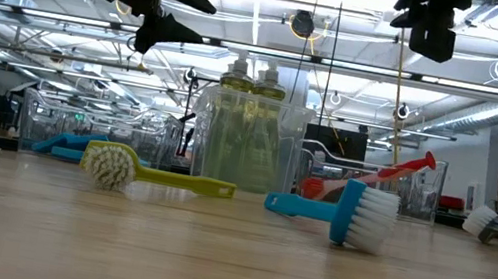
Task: Pick & Place Kitchen Sink Supplies
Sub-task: Put the black dish brush into the right transparent bin
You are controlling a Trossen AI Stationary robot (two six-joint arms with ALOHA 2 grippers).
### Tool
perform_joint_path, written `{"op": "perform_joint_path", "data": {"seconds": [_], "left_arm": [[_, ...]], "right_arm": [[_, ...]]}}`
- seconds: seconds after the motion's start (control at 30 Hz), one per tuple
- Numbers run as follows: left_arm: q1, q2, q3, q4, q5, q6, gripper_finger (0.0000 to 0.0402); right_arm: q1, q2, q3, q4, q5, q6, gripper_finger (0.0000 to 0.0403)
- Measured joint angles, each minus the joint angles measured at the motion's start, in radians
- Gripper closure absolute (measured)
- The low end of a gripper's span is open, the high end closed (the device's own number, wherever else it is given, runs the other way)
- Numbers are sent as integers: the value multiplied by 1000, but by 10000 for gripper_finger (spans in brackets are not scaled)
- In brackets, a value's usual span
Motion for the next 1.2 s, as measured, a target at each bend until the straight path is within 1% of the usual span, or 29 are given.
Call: {"op": "perform_joint_path", "data": {"seconds": [0.13, 0.23, 0.33, 0.4, 0.47, 0.6, 0.73, 0.83, 0.97, 1.07, 1.2], "left_arm": [[0, 0, 0, 0, 0, 0, 133], [0, 0, 0, 0, 0, 0, 133], [0, 0, 0, 0, 0, 0, 133], [0, 0, 0, 0, 0, 1, 133], [0, 0, 0, 0, -13, 33, 133], [0, 0, 0, 0, -56, 76, 133], [0, 0, 0, 0, -58, 35, 133], [0, 0, 0, 0, -59, 5, 133], [0, 0, 0, 0, -58, -9, 133], [0, 0, 0, 0, -54, -9, 133], [-1, 0, 0, 0, -52, -9, 133]], "right_arm": [[3, 0, 0, 0, -5, 27, 291], [3, 0, 0, 0, -67, 83, 291], [2, 0, 0, 5, -214, 246, 291], [0, 1, 0, 18, -313, 404, 291], [-3, 0, 0, 18, -429, 560, 291], [-5, -7, 0, 14, -690, 732, 291], [-5, -24, 0, -4, -947, 946, 291], [-5, -43, 0, -65, -1101, 1129, 291], [-4, -66, 0, -205, -1267, 1383, 291], [-4, -80, 0, -324, -1362, 1572, 291], [0, -87, 1, -485, -1470, 1755, 291]]}}
